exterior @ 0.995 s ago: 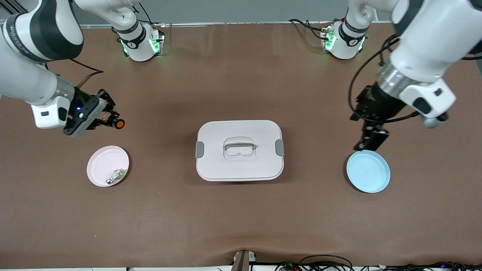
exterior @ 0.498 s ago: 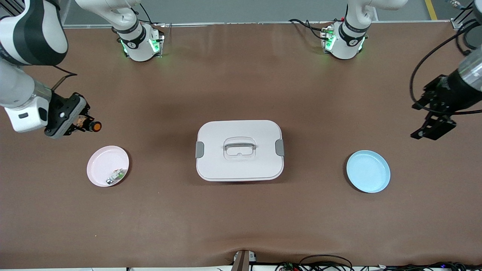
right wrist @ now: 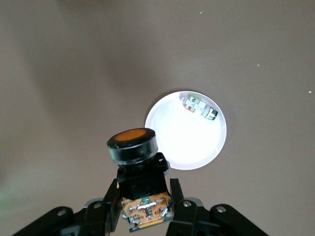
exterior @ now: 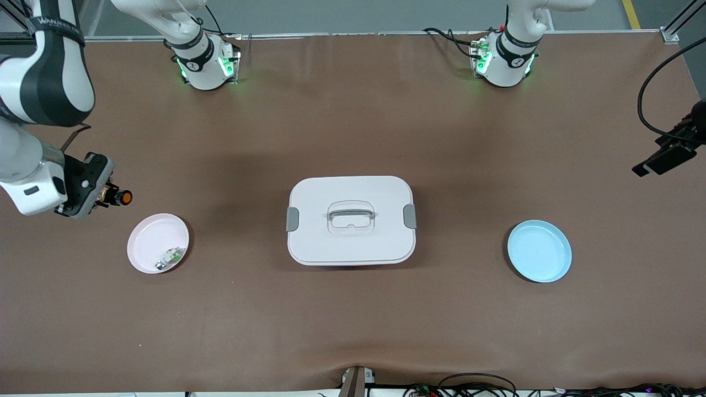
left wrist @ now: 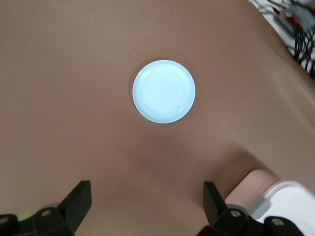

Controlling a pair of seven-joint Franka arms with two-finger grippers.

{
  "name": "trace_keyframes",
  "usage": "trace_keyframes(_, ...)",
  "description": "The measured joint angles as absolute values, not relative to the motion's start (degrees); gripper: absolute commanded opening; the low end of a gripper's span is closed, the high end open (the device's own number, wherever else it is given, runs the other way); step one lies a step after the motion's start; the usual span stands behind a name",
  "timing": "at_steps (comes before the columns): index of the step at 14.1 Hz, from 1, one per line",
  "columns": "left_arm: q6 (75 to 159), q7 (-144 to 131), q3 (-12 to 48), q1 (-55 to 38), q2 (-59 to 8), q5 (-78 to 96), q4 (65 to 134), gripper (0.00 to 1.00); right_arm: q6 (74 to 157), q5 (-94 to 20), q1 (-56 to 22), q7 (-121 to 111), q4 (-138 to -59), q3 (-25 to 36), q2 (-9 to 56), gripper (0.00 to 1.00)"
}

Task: Transfer orange switch to right arm and place

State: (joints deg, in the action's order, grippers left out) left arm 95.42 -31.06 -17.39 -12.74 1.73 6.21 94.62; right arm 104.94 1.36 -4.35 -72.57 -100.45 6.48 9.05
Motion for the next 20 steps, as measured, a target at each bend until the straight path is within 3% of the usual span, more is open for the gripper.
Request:
trace_keyframes(3,100.43,-21.21,-15.96,-12.81,4.77,5.77,98.95,1.00,108.42,1.47,-3.66,-73.83,-101.22,6.48,11.41,0.00)
trace_keyframes(7,106.09,-17.01,-10.27,-11.73,9.67,4.34,105.26,1.00,119.24,1.49,-1.59,-77.43,-106.93,6.50,13.50,0.00)
trace_keyframes(13,107.87,3.31,9.06,10.35,13.76,3.73,108.49,1.00,135.67,1.49,1.59,-81.49,-113.57,6.49,18.51,0.00)
trace_keyframes(20,108.10,4.94,11.42,12.66,12.69,3.73,108.68,1.00,148.23,1.49,3.33,-83.10,-116.28,6.29,24.94,0.00)
